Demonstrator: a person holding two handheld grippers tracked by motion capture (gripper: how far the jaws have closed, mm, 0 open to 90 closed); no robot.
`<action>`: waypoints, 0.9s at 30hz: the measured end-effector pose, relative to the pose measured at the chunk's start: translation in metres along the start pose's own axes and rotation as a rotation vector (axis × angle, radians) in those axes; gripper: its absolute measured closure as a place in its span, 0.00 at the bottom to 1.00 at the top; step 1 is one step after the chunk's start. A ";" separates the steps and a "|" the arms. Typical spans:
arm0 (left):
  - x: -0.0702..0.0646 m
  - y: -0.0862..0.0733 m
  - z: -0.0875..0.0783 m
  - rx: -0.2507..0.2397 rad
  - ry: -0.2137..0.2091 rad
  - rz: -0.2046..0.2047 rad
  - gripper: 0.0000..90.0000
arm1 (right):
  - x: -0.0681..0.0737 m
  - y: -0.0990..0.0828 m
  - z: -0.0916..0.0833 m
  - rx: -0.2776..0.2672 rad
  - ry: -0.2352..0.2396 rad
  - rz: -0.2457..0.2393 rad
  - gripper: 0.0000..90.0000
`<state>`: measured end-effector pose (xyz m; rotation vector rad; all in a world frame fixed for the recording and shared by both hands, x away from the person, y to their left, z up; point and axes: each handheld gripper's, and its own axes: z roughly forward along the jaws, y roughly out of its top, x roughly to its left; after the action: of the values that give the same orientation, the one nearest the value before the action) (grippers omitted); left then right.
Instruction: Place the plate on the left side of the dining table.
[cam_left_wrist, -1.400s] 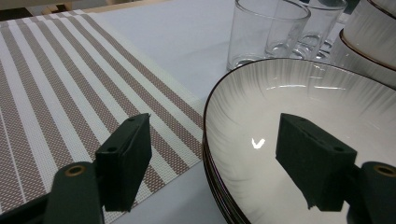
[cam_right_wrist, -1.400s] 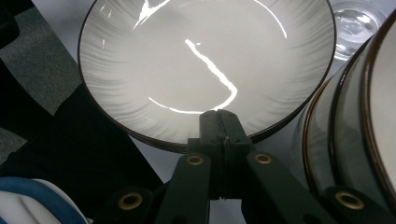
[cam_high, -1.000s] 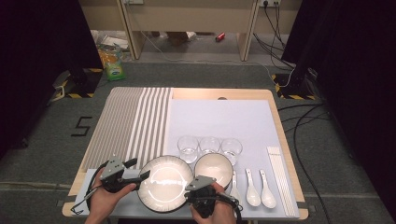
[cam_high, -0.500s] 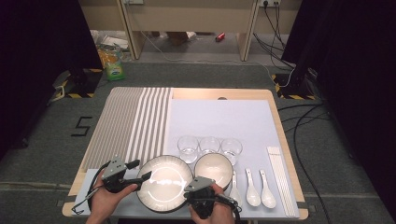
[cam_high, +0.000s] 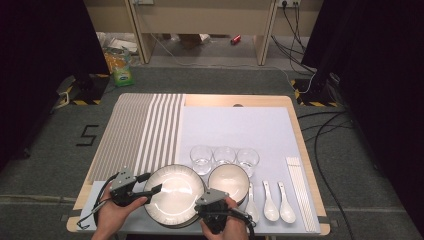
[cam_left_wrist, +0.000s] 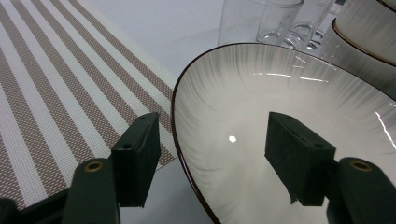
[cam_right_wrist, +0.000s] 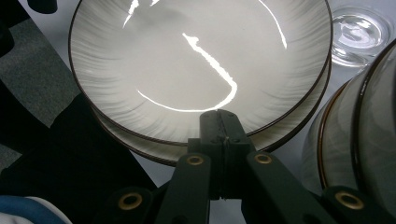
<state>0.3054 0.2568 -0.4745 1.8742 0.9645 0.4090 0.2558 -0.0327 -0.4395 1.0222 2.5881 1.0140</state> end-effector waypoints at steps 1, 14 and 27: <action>0.000 0.000 0.000 0.002 -0.002 -0.001 0.40 | 0.000 0.000 0.000 -0.001 0.000 0.000 1.00; 0.002 -0.001 -0.002 0.037 0.007 -0.035 0.49 | 0.002 0.002 0.005 -0.013 0.000 0.012 1.00; 0.003 -0.003 -0.001 0.035 0.002 -0.070 0.54 | 0.004 0.002 0.009 -0.028 0.006 0.012 1.00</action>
<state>0.3054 0.2610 -0.4766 1.8658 1.0415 0.3538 0.2573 -0.0243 -0.4442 1.0310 2.5681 1.0549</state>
